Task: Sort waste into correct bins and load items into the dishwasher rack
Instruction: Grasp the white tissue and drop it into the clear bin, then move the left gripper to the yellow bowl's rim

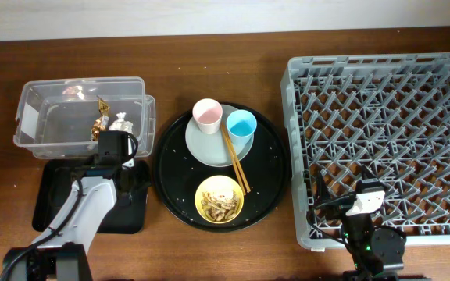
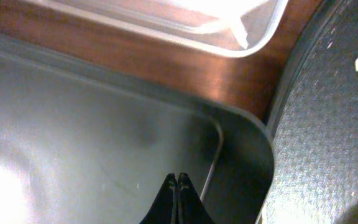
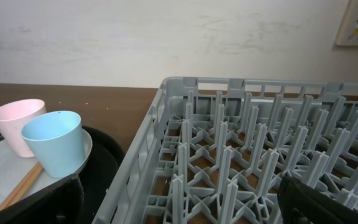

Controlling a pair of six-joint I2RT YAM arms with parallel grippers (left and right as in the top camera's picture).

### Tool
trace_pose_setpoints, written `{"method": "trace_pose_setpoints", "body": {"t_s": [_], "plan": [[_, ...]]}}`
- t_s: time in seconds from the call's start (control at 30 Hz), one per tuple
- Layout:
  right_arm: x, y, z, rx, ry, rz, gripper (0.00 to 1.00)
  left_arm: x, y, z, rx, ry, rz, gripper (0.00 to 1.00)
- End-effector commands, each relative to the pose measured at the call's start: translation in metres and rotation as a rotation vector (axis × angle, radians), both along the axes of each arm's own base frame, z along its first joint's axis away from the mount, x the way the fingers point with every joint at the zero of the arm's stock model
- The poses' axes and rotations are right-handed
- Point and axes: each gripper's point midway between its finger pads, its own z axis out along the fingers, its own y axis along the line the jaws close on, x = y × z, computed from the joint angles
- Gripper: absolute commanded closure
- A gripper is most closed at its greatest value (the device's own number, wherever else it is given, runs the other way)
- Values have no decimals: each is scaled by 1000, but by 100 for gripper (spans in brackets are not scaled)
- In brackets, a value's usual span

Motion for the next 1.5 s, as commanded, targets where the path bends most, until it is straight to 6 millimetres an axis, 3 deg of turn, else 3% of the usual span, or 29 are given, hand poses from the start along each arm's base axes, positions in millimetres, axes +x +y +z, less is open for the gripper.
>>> {"method": "trace_pose_setpoints", "body": {"t_s": [0.0, 0.53, 0.87, 1.0, 1.13, 1.17, 1.27, 1.47], "plan": [[0, 2, -3, -7, 2, 7, 2, 2, -2, -5, -19, -17, 10, 100], [0, 2, -3, -7, 2, 7, 2, 42, -2, 12, -22, -209, 15, 100], [0, 2, -3, -7, 2, 7, 2, 47, -2, 15, -23, -233, 13, 100], [0, 2, -3, -7, 2, 7, 2, 39, -11, 38, -71, -232, -10, 100], [0, 2, -3, -7, 2, 7, 2, 28, -15, 106, -76, -306, -23, 100], [0, 2, -3, -7, 2, 7, 2, 21, -23, 121, -100, -317, -47, 100], [0, 2, -3, -7, 2, 7, 2, -8, -71, 148, -270, -315, -161, 100], [0, 2, -3, -7, 2, 7, 2, -42, -147, 151, -395, -241, -326, 100]]}}
